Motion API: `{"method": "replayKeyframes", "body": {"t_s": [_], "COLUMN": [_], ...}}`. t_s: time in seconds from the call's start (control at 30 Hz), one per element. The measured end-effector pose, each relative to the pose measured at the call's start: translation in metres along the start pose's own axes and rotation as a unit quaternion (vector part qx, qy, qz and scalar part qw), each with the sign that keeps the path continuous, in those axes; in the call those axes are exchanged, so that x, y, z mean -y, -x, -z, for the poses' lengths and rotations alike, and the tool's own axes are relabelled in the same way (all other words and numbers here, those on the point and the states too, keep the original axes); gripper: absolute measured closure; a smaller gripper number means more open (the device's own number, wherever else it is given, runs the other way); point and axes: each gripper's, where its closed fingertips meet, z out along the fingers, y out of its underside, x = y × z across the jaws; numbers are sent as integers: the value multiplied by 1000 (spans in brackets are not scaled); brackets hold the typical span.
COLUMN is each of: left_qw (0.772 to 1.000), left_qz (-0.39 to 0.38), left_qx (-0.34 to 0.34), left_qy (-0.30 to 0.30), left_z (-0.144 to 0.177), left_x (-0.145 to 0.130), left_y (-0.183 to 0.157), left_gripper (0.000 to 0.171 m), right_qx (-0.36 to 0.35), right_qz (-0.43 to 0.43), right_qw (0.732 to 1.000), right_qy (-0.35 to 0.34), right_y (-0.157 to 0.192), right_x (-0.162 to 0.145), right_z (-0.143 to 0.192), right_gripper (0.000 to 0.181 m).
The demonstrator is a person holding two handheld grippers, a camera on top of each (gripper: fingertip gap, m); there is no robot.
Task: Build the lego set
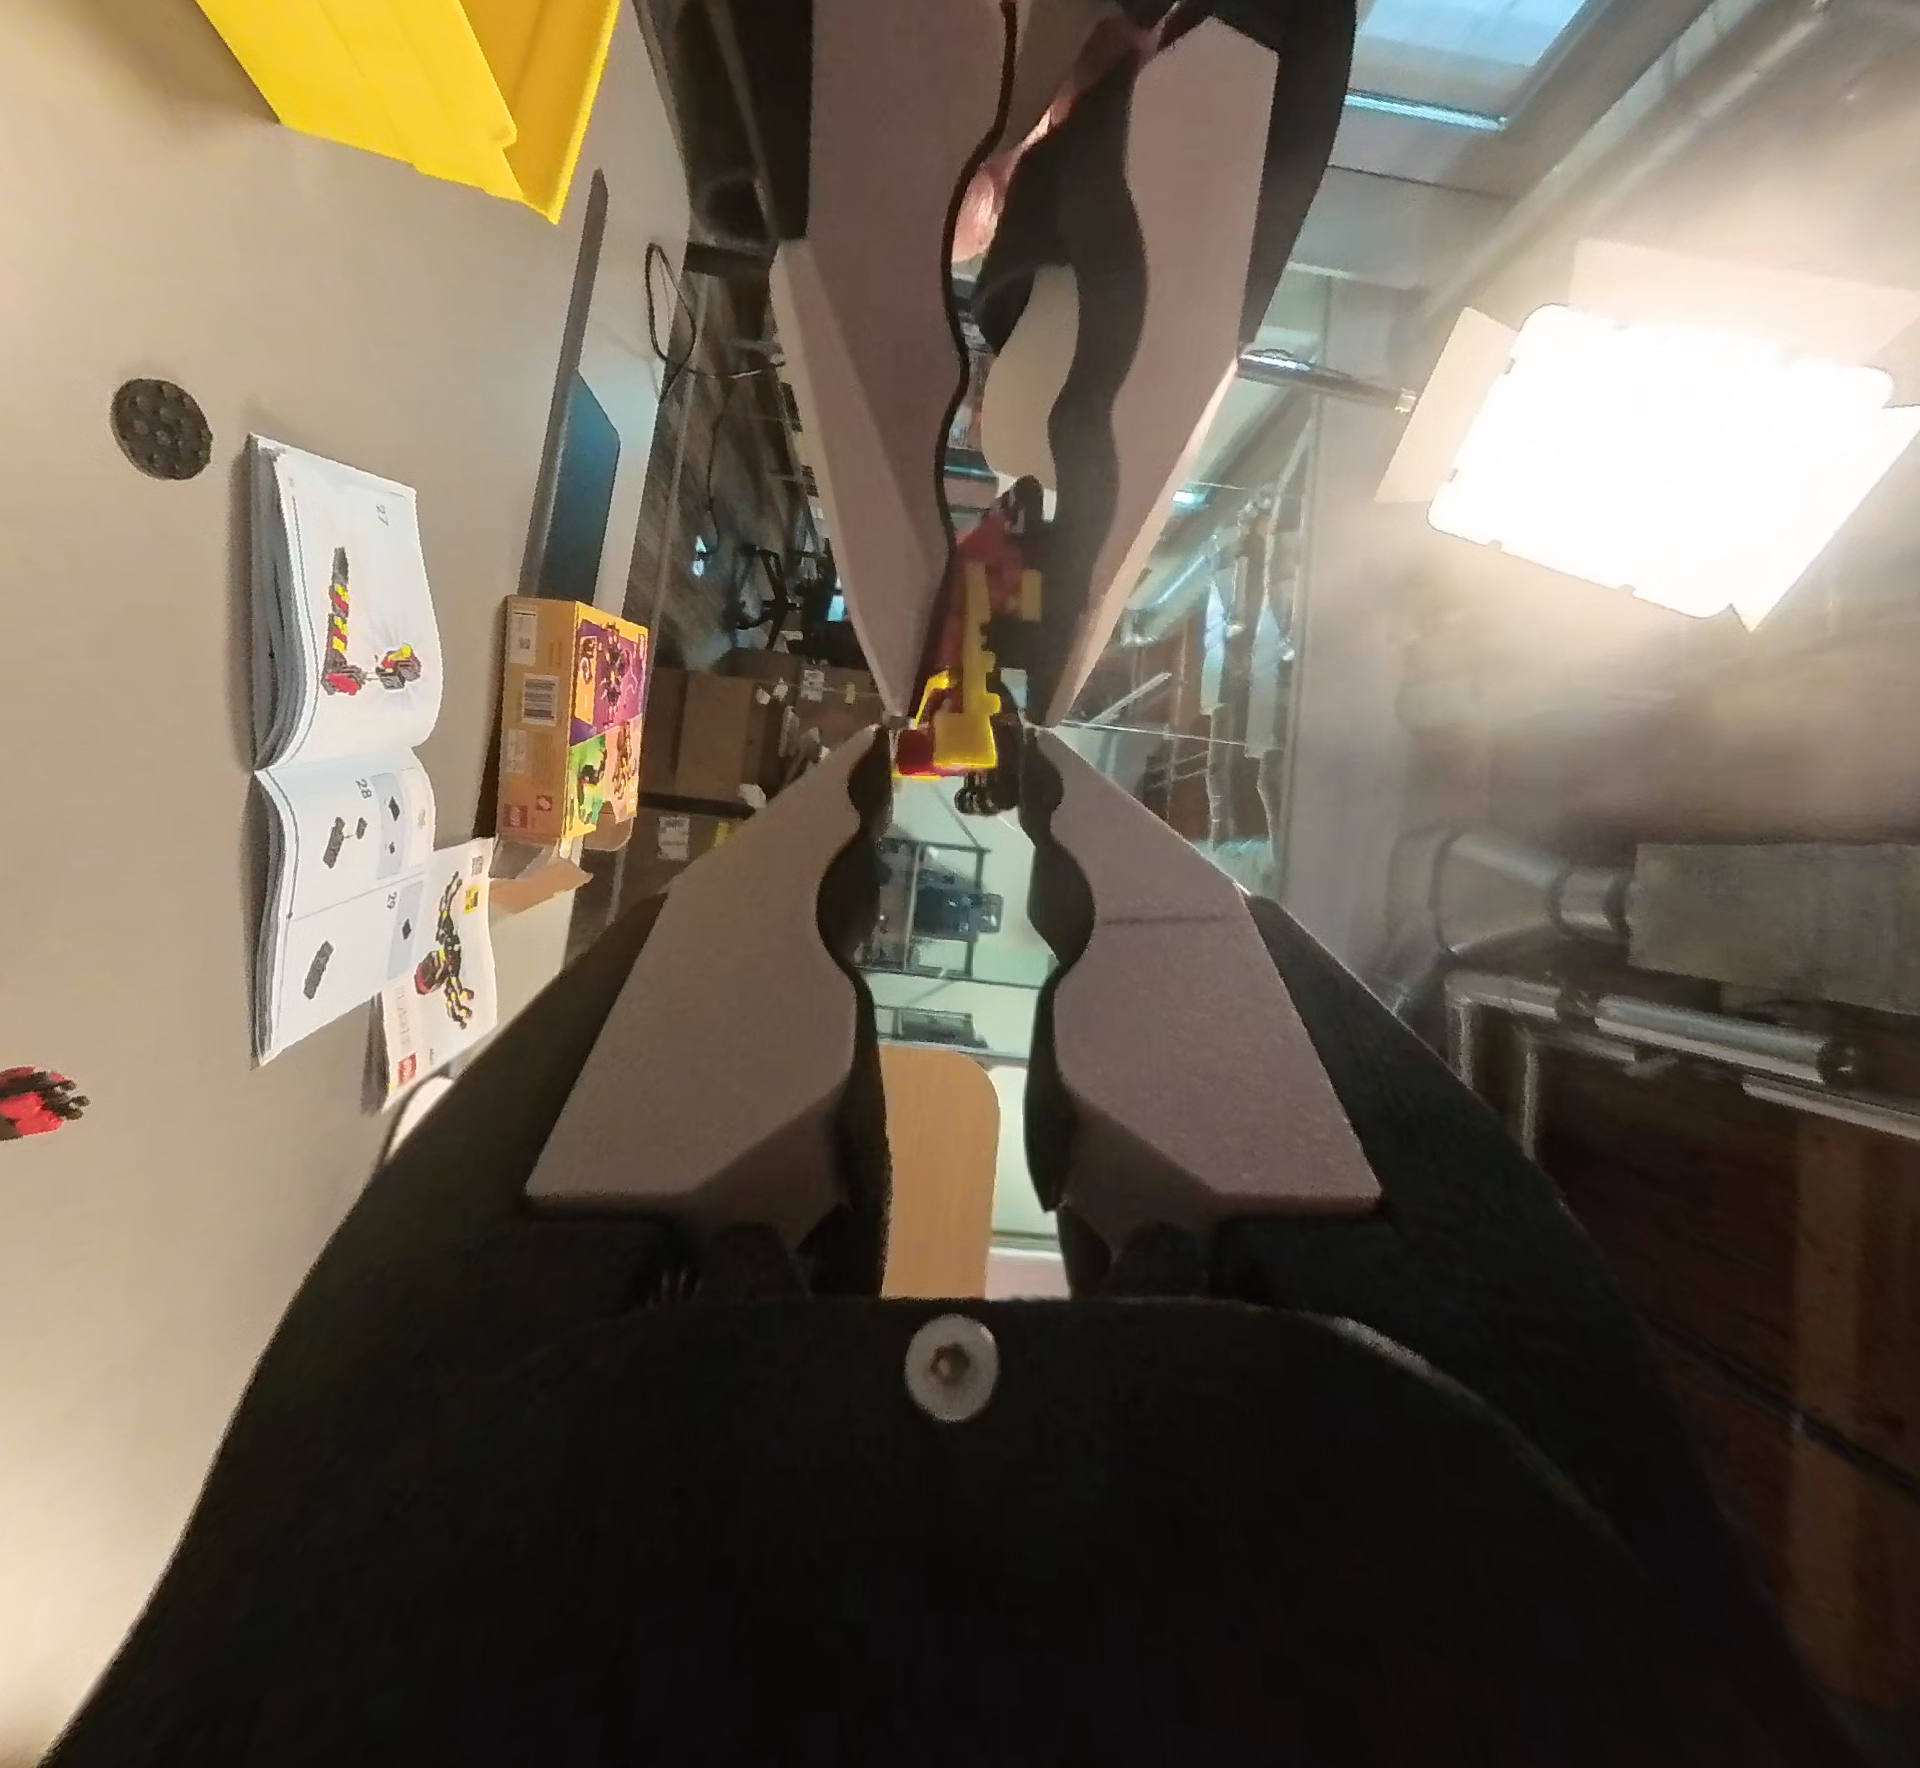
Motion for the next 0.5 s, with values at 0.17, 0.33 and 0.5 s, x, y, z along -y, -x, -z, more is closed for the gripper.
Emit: {"method": "replayKeyframes", "body": {"t_s": [0.17, 0.33, 0.5], "left_qw": [1000, 1000, 1000], "left_qz": [-6, -7, -9], "left_qx": [-2, -2, 2], "left_qy": [3, 5, 8], "left_z": [0, -2, -2], "left_x": [0, -1, -2], "left_y": [-1, -2, -1], "left_gripper": [152, 152, 151], "right_qx": [-2, -10, -30], "right_qz": [-1, 16, 18], "right_qw": [1000, 1000, 999], "right_qy": [-1, 6, 13], "right_y": [1, 1, 0], "right_x": [-1, -3, -4], "right_z": [0, 0, -1], "right_gripper": [161, 162, 162]}}
